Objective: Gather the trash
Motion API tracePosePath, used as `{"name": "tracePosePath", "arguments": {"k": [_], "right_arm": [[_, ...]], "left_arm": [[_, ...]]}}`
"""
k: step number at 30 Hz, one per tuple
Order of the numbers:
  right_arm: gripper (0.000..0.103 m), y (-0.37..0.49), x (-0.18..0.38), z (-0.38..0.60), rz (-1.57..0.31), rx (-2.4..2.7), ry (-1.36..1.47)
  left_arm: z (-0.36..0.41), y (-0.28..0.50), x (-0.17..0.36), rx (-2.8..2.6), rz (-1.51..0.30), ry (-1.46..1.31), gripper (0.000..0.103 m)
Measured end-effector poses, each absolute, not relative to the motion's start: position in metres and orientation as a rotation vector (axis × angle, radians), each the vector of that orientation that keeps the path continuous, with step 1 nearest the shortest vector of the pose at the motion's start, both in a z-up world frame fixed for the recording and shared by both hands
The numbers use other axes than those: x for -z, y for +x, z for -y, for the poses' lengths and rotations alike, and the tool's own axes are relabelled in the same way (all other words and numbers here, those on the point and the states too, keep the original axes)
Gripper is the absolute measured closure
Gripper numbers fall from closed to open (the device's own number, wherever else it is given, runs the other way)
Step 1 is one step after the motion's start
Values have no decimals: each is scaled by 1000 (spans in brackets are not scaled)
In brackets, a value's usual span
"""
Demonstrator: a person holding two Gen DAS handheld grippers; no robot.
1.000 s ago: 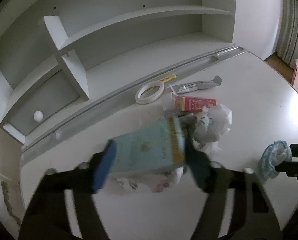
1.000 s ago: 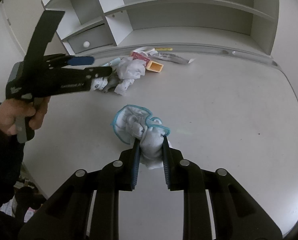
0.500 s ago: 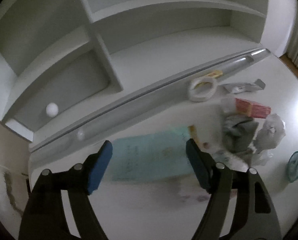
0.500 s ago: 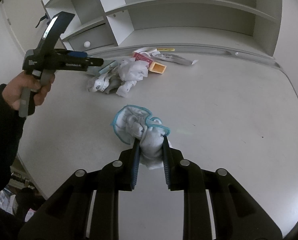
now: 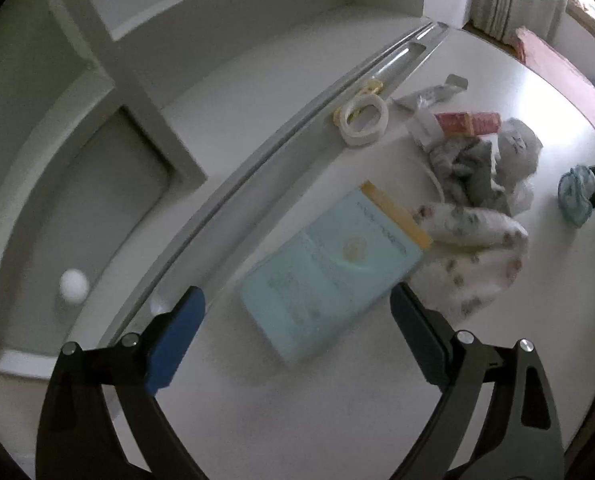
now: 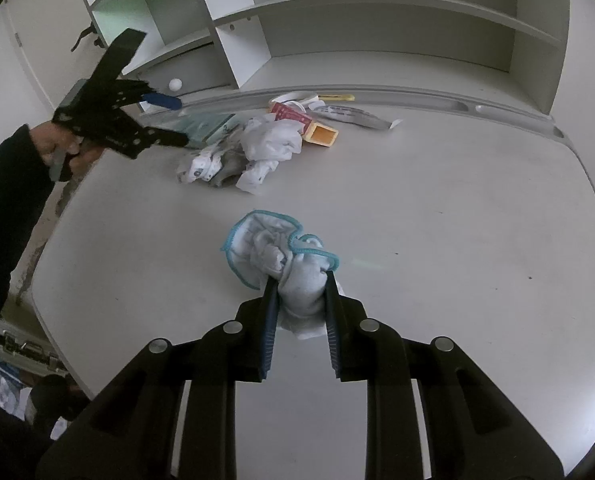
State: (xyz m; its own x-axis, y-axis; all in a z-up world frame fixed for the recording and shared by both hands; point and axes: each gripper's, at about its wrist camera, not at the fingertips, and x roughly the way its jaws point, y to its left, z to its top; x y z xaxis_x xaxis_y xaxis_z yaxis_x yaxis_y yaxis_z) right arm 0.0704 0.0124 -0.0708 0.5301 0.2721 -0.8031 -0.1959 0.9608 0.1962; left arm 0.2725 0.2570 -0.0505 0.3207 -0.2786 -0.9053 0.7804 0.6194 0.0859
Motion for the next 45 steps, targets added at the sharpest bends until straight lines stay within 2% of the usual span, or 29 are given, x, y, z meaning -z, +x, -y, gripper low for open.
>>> {"name": "tracePosePath", "arguments": {"k": [10,14,19,28,32,36,45], "right_arm": [[82,73,71,-13,-981,-264,87],[82,73,70,-12,-979,-260,91],[82,66,66,-5,-963,-239,109],[83,24,43,47,-872,-107,185],[83,-17,40,98,-827,25,259],[83,-83,47,165,-794,225,352],[83,-268,93,289,-783,679,583]], "left_arm": [[-249,289,66,776,-1033,549,12],[-253,285,65,771,-1040,511,26],[-259,259,57,677,-1049,467,40],[-244,184,2,546,-951,439,42],[-184,141,-26,622,-866,444,42],[-89,89,-37,794,-783,448,42],[126,-70,-20,1280,-709,524,43]]}}
